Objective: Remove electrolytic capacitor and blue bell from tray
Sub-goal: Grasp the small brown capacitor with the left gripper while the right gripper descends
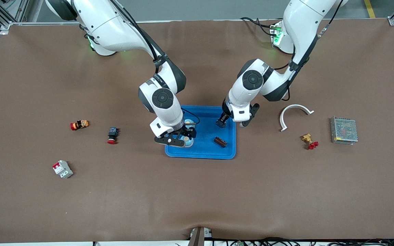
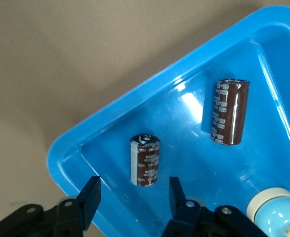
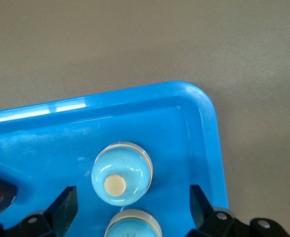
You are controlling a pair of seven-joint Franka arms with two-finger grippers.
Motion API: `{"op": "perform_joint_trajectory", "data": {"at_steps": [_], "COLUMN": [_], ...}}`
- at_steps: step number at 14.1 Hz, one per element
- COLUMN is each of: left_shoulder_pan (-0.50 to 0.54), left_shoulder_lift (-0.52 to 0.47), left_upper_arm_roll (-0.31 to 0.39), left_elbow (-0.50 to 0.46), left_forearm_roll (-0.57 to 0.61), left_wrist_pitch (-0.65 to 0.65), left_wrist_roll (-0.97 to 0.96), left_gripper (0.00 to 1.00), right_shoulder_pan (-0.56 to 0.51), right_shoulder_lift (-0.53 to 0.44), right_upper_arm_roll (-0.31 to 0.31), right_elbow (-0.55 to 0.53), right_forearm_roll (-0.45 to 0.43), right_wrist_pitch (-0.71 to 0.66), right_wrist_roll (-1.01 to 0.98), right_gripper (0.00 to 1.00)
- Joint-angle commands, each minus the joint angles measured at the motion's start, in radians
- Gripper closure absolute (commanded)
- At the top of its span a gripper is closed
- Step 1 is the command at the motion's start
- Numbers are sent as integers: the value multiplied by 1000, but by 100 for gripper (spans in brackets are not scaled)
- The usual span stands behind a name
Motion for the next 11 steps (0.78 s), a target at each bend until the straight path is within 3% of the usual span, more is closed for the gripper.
{"op": "perform_joint_trajectory", "data": {"at_steps": [1, 11], "left_shoulder_pan": [-26, -29], "left_shoulder_lift": [54, 118], "left_upper_arm_roll": [15, 46], "left_elbow": [60, 94], "left_forearm_roll": [32, 34], "left_wrist_pitch": [13, 39], "left_wrist_roll": [-61, -61], "left_gripper": [37, 44], "right_shoulder_pan": [11, 11], "right_shoulder_lift": [27, 75], "right_upper_arm_roll": [-8, -10], "right_elbow": [25, 82], "right_forearm_roll": [-31, -32], "right_wrist_pitch": [14, 14], "right_wrist_roll": [24, 23], "right_gripper": [0, 0]}}
